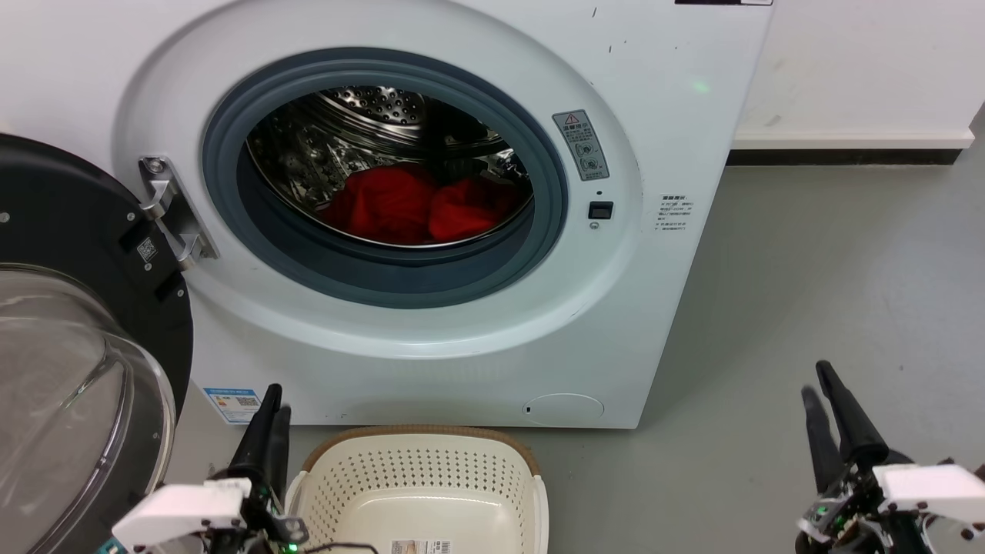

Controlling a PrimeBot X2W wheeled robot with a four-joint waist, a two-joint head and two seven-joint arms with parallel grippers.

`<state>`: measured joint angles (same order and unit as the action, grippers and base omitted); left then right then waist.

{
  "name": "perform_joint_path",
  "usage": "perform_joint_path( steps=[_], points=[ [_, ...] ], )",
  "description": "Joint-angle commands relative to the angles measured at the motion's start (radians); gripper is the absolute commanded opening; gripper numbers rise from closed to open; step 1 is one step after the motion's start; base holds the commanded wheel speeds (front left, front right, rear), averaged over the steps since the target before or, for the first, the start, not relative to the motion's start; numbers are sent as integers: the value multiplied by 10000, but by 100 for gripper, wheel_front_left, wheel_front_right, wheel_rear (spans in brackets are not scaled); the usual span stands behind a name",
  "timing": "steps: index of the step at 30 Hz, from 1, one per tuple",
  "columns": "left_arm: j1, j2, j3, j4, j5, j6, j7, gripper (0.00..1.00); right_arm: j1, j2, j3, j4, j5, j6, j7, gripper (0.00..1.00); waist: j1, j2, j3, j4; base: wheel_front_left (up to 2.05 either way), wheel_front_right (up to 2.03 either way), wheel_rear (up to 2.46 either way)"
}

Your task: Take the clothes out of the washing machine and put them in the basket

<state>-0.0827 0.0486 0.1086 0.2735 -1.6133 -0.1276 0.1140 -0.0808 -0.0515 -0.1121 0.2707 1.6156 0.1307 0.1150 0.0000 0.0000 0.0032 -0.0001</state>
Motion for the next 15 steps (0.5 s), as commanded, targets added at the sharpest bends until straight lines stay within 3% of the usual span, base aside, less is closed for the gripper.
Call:
perform_joint_path(
  steps=[1, 15],
  points=[
    [9, 0, -9, 0, 7, 0, -20, 100, 9, 0, 4, -6, -5, 0, -20, 100, 0, 0, 2, 0, 0, 0, 0],
    [260, 1, 50, -181, 695, -7, -689, 100, 244, 3, -49, -25, -582, 0, -685, 100, 0, 0, 16, -16, 0, 0, 0]
  ],
)
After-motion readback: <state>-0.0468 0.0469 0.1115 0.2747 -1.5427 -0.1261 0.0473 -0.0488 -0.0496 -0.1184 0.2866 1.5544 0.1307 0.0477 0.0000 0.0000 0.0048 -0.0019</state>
